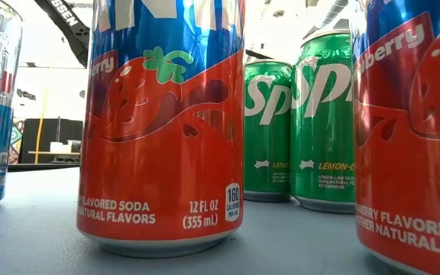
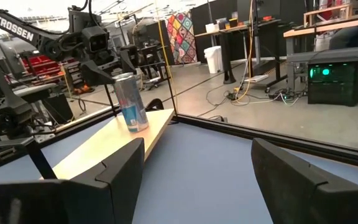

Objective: Place canned beverage on shelf
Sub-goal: Put the top right blue soda can on the shelf

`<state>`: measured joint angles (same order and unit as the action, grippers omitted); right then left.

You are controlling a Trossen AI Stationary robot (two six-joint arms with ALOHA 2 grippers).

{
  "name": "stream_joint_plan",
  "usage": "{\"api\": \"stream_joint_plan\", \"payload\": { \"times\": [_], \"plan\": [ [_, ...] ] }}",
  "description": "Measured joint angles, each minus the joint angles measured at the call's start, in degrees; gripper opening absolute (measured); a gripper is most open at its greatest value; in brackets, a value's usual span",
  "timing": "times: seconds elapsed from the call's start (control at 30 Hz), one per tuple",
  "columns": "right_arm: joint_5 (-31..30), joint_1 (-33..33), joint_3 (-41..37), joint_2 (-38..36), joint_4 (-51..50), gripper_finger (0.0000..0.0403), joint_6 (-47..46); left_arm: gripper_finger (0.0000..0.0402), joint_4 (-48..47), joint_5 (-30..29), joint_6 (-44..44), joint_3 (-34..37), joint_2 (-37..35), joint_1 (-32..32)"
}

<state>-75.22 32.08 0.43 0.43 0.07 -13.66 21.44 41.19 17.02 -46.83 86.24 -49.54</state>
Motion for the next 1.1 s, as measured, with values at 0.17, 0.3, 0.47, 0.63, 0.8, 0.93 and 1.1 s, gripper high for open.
{"api": "stream_joint_plan", "payload": {
  "times": [0.17, 0.3, 0.47, 0.63, 0.8, 0.93, 1.1],
  "plan": [
    [0.01, 0.00, 0.00, -0.01, -0.04, 0.0282, 0.01, 0.0272, -0.14, -1.64, -0.53, 0.00, -0.15, 0.02],
    [0.02, 0.00, 0.00, -0.01, -0.05, 0.0282, 0.01, 0.0272, -0.09, -7.55, -1.90, 0.02, -2.29, -0.01],
    [0.07, 0.00, 0.00, -0.02, -0.06, 0.0282, 0.01, 0.0273, 0.06, -13.35, -2.97, 0.02, -6.11, -0.09],
    [0.13, 0.00, 0.00, -0.01, -0.06, 0.0282, 0.04, 0.0273, -0.33, -15.73, -8.17, 0.02, -10.14, 0.27],
    [0.24, 0.00, 0.00, 0.00, -0.08, 0.0282, 0.06, 0.0273, -3.40, -24.89, -11.09, 0.02, -15.05, 5.19],
    [0.27, 0.00, 0.00, 0.00, -0.08, 0.0282, 0.06, 0.0274, -6.07, -38.78, -11.35, 0.04, -17.95, 13.73],
    [0.29, 0.00, 0.00, 0.00, -0.12, 0.0282, 0.09, 0.0274, -7.38, -65.10, -9.83, 0.11, -18.35, 26.31]
  ]
}}
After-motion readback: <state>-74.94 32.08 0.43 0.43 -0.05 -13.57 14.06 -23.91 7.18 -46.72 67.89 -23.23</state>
